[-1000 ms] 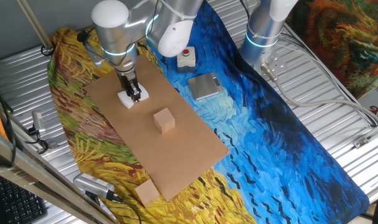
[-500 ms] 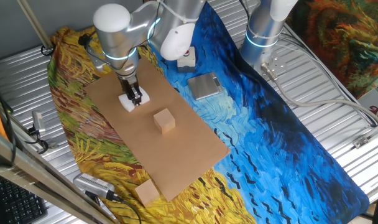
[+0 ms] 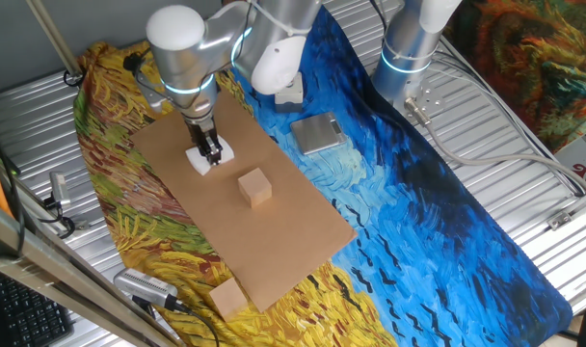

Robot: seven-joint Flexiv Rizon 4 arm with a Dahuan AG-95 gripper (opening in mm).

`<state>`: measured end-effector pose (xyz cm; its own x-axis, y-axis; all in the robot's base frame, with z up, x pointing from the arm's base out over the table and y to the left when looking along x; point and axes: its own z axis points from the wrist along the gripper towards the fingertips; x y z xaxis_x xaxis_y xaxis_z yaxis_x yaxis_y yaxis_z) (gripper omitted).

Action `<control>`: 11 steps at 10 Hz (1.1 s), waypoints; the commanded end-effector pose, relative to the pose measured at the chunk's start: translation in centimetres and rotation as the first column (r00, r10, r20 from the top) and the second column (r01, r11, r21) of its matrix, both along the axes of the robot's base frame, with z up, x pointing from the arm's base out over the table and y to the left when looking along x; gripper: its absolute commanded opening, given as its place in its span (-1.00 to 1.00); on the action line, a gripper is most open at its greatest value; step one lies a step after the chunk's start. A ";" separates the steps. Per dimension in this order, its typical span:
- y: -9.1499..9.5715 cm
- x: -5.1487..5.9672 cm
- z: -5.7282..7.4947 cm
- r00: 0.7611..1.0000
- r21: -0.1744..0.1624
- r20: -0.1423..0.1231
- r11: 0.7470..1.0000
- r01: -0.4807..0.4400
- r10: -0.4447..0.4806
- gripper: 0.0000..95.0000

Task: Clean the tabletop with a sponge

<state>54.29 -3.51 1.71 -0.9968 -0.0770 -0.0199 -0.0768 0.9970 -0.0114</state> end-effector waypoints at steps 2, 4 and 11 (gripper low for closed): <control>0.9 -0.2 0.3 1.000 -0.003 -0.001 1.000 0.008 -0.008 -0.20; 1.3 -0.2 0.2 1.000 0.001 0.001 1.000 0.015 -0.015 -0.20; 2.5 -0.2 0.1 1.000 -0.001 0.005 1.000 0.028 -0.028 -0.20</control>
